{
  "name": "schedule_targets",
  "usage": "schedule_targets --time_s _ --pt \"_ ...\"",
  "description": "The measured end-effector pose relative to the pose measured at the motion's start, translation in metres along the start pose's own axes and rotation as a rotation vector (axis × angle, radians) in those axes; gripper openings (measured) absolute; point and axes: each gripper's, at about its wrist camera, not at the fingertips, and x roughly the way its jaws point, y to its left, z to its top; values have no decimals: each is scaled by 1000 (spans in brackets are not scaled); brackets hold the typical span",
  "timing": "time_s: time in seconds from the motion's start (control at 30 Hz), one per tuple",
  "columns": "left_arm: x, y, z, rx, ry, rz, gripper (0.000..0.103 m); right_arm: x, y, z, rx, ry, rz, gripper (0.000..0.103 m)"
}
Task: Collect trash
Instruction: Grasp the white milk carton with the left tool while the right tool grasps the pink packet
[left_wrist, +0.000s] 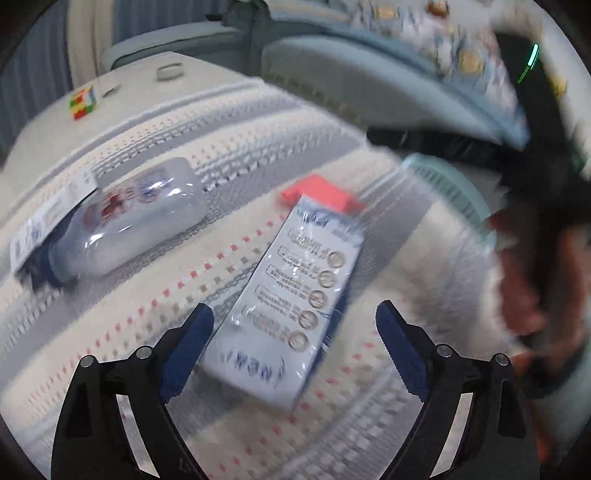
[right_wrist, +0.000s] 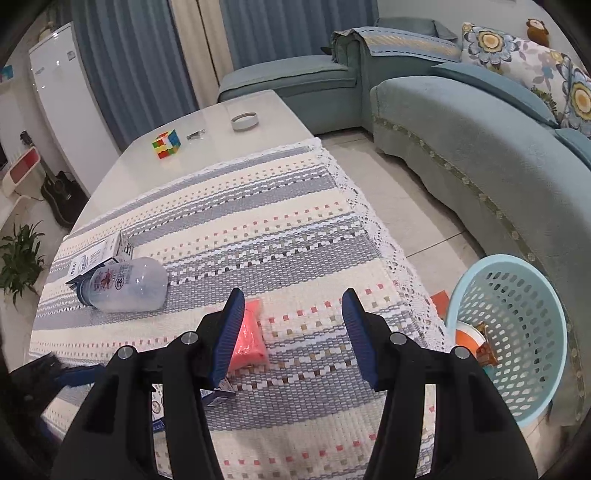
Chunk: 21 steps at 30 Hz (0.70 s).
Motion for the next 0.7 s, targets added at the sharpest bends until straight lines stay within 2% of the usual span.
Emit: schedule_targets --time_s 0.07,0.13,0.2,0.23,0.43,0.5,0.63,0.7 --pt "12 -7 -2 39 36 51 86 4 0 -2 -22 6 -7 51" --pt "21 -9 1 35 63 81 77 8 1 -4 -33 17 14 51" --pt "18 -2 -2 -12 58 37 64 12 1 -5 -40 28 19 51" --pt "14 4 -6 -56 57 5 63 15 3 -6 -44 38 24 51" --pt "-23 50 -36 -297 -5 -37 61 30 18 -11 -84 83 49 52" --pt "-39 57 -48 -334 -43 -12 62 37 23 -14 -91 102 44 57" --pt "-55 70 -59 -389 -115 -4 62 47 32 -18 -109 119 45 58" --pt "-55 77 -60 -403 -121 -2 62 52 36 -20 -125 130 29 58"
